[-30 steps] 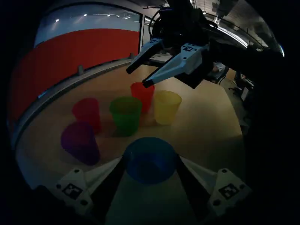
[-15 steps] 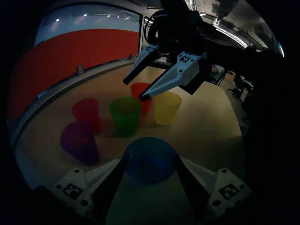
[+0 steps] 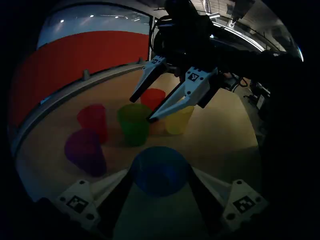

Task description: Pour water

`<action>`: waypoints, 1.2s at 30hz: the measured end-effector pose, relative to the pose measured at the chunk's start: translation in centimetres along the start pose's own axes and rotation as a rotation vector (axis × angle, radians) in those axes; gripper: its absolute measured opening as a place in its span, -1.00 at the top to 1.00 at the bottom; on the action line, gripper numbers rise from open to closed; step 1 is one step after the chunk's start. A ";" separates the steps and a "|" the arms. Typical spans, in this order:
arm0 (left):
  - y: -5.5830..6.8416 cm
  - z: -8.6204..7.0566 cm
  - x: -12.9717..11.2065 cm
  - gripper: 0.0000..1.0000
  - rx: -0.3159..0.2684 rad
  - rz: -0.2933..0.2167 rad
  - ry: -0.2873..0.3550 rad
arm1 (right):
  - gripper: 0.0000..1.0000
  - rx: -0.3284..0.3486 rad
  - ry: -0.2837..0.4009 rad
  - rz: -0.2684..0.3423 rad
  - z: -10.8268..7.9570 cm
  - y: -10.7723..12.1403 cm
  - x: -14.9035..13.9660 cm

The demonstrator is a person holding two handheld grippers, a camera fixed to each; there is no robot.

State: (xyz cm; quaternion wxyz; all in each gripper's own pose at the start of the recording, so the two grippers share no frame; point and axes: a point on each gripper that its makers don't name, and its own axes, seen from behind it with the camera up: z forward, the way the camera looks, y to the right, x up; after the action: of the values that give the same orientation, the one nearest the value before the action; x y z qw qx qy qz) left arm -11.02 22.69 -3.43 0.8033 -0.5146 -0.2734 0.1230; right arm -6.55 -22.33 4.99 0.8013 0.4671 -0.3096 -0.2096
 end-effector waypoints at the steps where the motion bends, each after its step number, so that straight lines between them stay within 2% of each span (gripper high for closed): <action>1: 0.0 0.0 0.0 -0.80 0.001 -0.001 0.001 | -1.00 0.000 -0.002 0.000 0.1 0.0 0.0; 14: -0.6 -0.6 0.3 -0.79 0.019 -0.012 0.021 | -1.00 -0.002 -0.037 0.002 1.3 -0.3 -1.0; 30: -2.9 -4.1 4.5 -0.79 0.094 -0.021 0.138 | -1.00 -0.010 -0.047 0.009 2.1 -0.2 -1.1; 36: -3.4 -5.0 5.5 -0.79 0.116 -0.020 0.159 | -0.85 -0.013 -0.039 0.025 2.2 -0.2 -1.0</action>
State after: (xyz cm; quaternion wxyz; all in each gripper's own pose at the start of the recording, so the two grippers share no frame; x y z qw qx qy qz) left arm -3.97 20.00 -0.28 0.8522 -0.4724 -0.2064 0.0894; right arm -8.79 -23.16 5.27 0.8006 0.4538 -0.3297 -0.2105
